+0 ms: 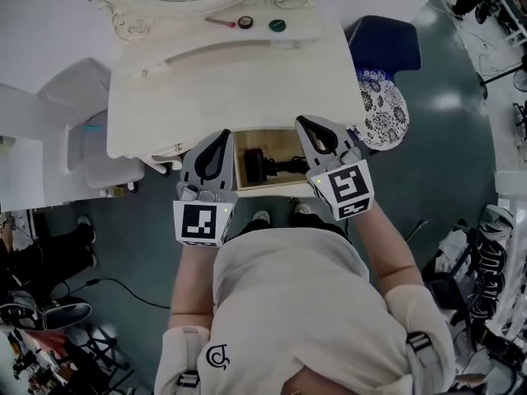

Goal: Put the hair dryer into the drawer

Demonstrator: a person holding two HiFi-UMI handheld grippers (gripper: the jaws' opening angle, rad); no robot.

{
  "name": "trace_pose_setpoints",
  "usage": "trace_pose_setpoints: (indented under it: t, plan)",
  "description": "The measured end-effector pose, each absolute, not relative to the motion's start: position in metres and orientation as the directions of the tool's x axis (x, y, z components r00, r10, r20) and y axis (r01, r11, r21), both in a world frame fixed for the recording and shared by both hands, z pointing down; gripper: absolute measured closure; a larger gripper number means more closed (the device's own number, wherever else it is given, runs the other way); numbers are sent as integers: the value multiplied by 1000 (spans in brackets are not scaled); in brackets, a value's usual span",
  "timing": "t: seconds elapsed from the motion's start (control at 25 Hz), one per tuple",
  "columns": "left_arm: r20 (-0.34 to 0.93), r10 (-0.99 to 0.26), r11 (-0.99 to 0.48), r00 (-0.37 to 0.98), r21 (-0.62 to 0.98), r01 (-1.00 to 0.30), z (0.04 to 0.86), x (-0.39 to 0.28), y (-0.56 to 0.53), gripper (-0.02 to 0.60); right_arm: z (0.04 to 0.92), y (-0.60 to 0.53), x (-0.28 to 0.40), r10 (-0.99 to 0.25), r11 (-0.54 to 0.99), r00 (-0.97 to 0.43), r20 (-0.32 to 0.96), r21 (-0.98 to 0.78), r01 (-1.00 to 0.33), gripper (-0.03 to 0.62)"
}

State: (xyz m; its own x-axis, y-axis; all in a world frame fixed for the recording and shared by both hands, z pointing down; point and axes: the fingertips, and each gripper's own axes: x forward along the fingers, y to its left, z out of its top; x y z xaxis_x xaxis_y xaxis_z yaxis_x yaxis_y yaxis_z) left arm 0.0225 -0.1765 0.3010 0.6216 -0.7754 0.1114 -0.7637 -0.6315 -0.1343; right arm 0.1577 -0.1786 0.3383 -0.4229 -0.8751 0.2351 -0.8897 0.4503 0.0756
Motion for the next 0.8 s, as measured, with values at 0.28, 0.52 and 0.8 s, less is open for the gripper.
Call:
trace_pose_setpoints:
  t: [0.28,0.52,0.8]
  plan:
    - [94,-776,-630,624,-163,-759,280,15,-180,571,271,-165,166,-937,348,-348,27,156,-925,589]
    - [61,-770,-633,635,-190,-750,265,19,-177,571,258,-153,159,-936,343,-352,-19,171,-923,589]
    - [62,-770,-634,635,-184,-751,262,23,-171,571,267,-151,165,-939,335,-342,-17,164,-928,589]
